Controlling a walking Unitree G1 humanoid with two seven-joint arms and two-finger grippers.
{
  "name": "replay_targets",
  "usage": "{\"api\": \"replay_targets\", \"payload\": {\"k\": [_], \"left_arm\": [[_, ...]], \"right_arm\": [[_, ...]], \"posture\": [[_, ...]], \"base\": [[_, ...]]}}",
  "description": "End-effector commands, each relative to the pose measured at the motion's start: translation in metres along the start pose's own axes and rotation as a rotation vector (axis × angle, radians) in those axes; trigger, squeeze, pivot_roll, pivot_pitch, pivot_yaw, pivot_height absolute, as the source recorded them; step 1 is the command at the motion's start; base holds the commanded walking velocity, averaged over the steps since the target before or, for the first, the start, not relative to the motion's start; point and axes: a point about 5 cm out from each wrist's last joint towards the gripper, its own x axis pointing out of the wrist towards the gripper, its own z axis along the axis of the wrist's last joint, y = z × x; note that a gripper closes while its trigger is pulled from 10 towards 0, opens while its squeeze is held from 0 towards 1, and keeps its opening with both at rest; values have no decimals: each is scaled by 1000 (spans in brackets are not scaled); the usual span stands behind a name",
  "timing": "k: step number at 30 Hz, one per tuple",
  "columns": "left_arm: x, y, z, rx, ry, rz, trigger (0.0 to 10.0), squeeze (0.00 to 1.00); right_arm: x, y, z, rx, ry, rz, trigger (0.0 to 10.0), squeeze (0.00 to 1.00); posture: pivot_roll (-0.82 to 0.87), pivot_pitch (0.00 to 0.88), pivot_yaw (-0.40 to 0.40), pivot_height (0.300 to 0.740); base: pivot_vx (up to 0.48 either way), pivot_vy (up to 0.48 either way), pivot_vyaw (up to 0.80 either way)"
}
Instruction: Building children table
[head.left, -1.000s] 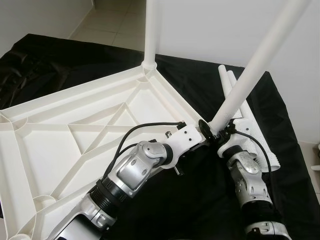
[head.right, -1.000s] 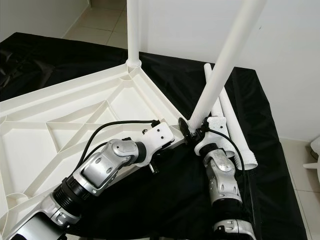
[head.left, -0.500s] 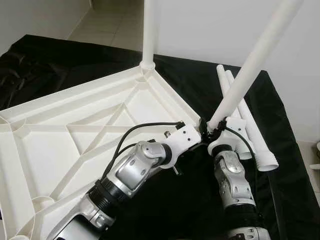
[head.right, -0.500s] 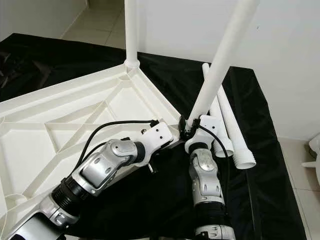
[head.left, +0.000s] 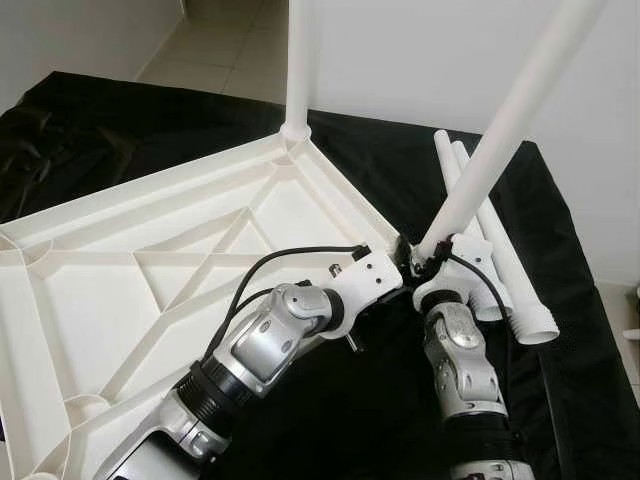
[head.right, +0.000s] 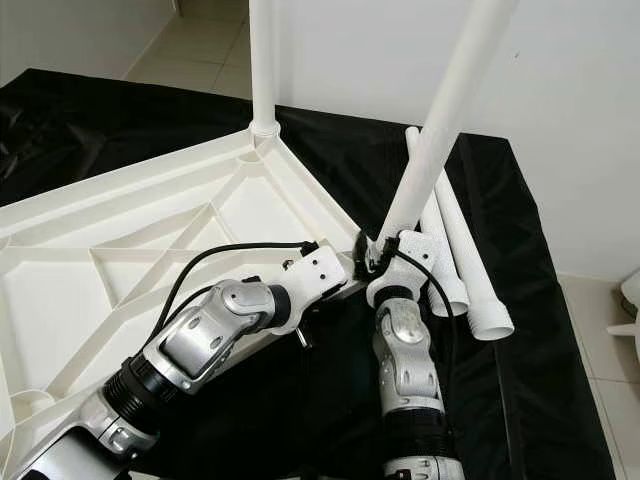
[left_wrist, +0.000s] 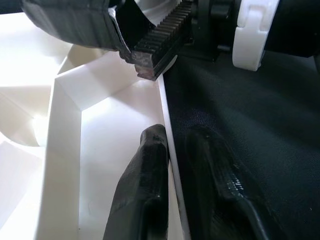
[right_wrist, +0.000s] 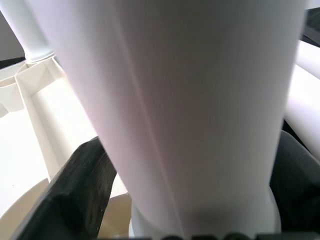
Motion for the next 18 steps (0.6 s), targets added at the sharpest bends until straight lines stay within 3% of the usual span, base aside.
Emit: {"api": "replay_targets", "payload": {"k": [1,3,4,5,9,10,16,18], "left_arm": [[12,-23,-28,-62,120,-142,10000,0],[12,-23,-28,-64,120,-141,10000,0],[12,-22,-28,-64,119,-140,10000,0],[12,-22,-28,-64,119,-138,10000,0],[11,-21,-28,-63,119,-137,10000,0],[11,-20,-28,-64,119,-134,10000,0],[11,-19,-27,-65,119,-127,10000,0],[11,-19,-27,-65,119,-127,10000,0]], "right_arm": [[-3,11,-4,27,16,62,10000,1000],[-3,11,-4,2,6,136,10000,1000],[-2,5,-7,16,27,197,10000,0],[-2,0,-7,-8,26,256,10000,0],[-1,-7,-7,-38,26,298,10000,0],[3,-18,-5,-75,26,328,10000,0],[9,-38,1,-100,18,384,10000,0],[9,-38,1,-100,18,384,10000,0]], "posture": [[24,63,-59,740],[21,65,-57,740],[22,66,-57,740],[24,69,-55,740],[24,69,-55,740],[23,73,-50,740],[23,80,-49,740],[23,80,-49,740]], "base": [[0,0,0],[0,0,0],[0,0,0],[0,0,0],[0,0,0],[0,0,0],[0,0,0],[0,0,0]]}}
